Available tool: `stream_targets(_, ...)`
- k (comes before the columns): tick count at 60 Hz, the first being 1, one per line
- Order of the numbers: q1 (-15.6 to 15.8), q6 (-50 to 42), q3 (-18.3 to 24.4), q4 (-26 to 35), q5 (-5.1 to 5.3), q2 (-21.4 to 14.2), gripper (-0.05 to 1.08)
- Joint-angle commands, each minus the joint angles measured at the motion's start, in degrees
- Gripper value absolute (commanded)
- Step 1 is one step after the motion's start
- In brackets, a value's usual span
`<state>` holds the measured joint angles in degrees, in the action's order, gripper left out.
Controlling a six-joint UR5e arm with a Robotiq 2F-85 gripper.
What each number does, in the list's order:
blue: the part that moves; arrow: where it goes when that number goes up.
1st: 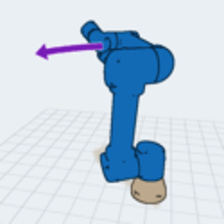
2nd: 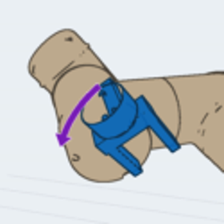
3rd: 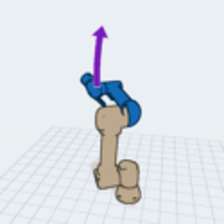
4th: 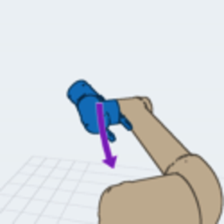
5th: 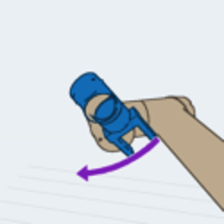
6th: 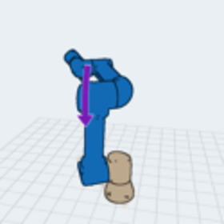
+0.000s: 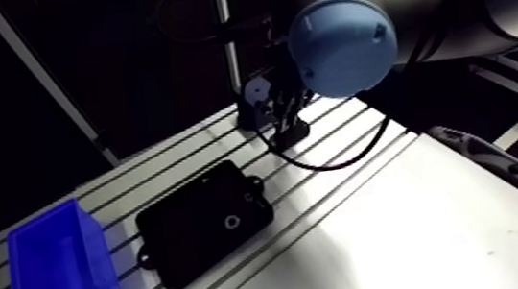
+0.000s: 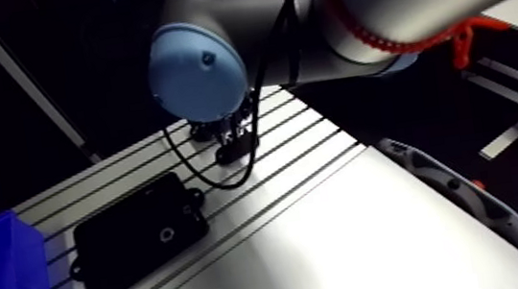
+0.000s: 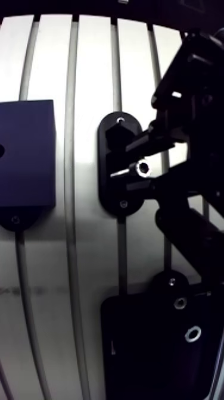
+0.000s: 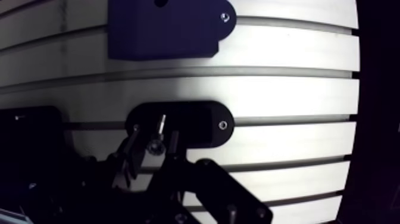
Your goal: Pick up the M10 bolt and insert it into the hole until fully seated.
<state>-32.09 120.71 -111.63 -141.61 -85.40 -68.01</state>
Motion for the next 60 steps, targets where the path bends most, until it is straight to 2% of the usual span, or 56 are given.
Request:
stream_targets(1,0.0,-0.1,0.1,-0.1,-0.07,0.5,0.65)
stream_targets(33,0.0,-0.2,0.3,-0.1,-0.07,0.3,0.73)
stream_targets(60,0.1,0.0,1.0,0.0,-0.16,-0.5,0.87)
